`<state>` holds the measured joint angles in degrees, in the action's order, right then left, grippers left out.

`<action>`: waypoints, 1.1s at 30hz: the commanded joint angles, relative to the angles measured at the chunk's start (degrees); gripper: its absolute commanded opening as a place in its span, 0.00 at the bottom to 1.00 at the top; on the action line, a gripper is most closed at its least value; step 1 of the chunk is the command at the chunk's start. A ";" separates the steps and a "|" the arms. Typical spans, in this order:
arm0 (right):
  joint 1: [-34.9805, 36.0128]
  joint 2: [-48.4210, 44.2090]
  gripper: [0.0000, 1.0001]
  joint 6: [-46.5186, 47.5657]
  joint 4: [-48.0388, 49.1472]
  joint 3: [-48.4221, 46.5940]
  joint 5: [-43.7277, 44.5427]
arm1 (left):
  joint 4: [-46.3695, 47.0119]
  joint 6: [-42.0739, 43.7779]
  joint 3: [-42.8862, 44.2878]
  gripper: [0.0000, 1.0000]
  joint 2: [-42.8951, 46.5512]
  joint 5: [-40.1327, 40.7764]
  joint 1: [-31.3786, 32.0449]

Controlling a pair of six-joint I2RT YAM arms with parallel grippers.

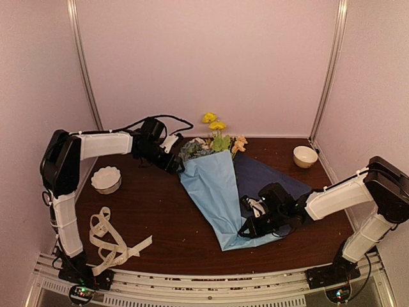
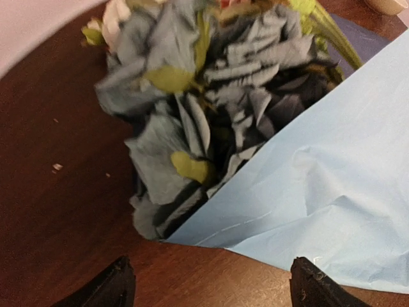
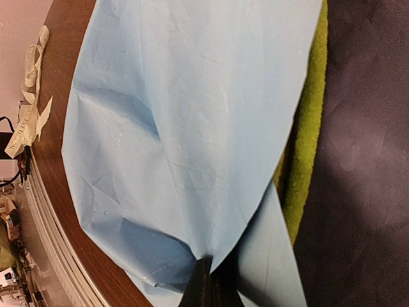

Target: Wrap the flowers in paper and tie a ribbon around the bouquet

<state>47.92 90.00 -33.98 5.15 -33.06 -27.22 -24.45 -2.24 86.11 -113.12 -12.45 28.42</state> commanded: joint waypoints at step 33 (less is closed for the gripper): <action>0.96 -12.55 0.00 1.62 -14.01 -3.29 -2.56 | 0.11 -1.31 10.38 0.00 -7.62 -3.26 -3.64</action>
<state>48.25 79.81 -32.73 -3.77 -35.53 -27.27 -23.53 -7.55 94.19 -125.10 -22.57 26.57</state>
